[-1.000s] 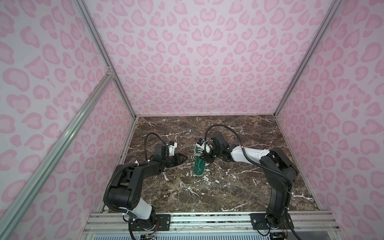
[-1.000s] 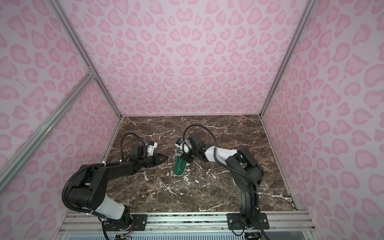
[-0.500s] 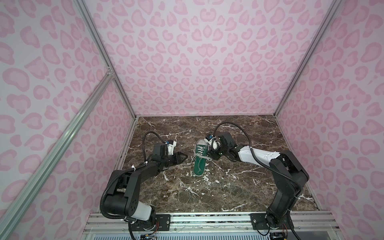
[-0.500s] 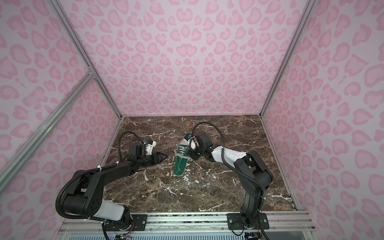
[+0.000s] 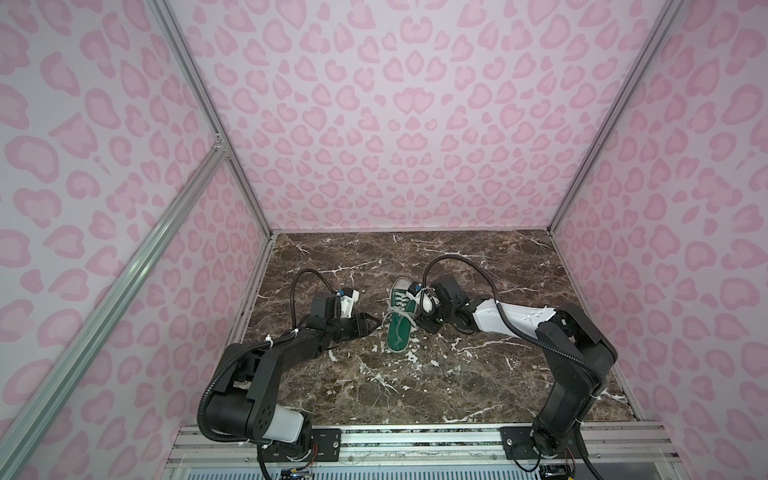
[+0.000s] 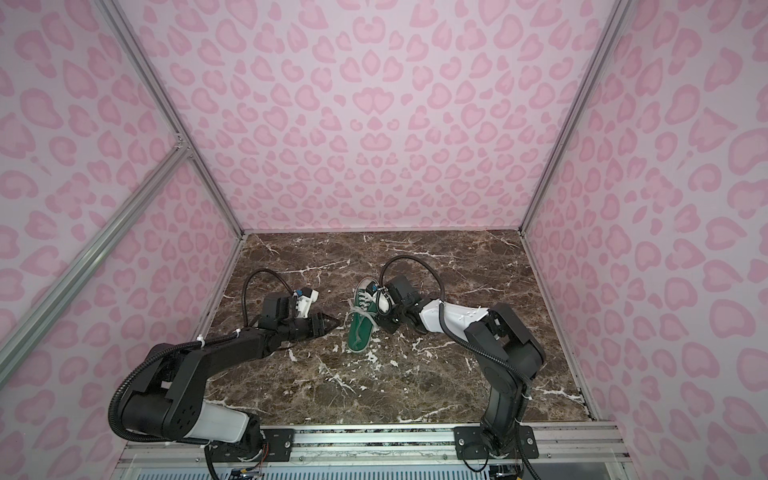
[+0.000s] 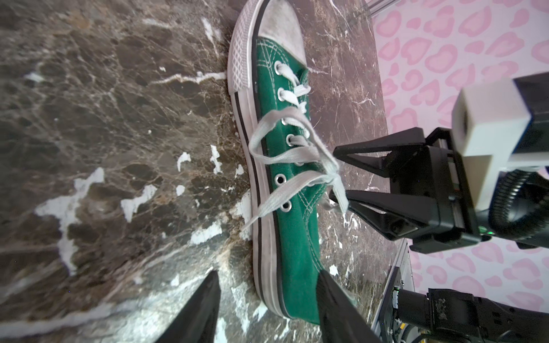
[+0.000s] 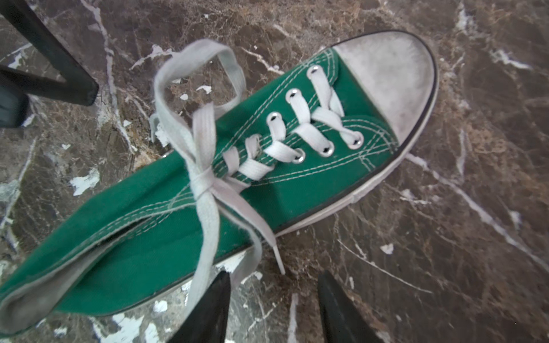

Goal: Tie the shoes

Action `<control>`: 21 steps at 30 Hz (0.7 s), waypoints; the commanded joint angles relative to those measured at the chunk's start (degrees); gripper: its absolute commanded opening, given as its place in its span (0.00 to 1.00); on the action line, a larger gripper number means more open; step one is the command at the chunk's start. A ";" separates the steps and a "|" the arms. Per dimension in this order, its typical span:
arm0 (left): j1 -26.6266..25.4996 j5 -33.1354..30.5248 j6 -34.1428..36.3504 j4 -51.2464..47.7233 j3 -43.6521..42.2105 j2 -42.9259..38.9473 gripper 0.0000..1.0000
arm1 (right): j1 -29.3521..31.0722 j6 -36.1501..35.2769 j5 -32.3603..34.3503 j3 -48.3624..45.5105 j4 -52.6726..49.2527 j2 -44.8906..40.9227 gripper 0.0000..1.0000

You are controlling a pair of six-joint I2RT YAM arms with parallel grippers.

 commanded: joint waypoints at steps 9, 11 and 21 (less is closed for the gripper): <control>2.32 -21.16 9.36 -4.51 3.57 -17.50 0.98 | -12.55 8.56 2.69 -12.58 2.85 -18.83 0.59; 3.53 -26.88 10.58 -7.83 5.83 -19.73 0.98 | -16.78 9.71 1.39 -14.38 3.45 -22.17 0.78; 5.44 -55.10 17.88 5.47 -1.10 -26.18 0.98 | -32.02 18.17 17.26 -26.21 17.12 -33.44 0.98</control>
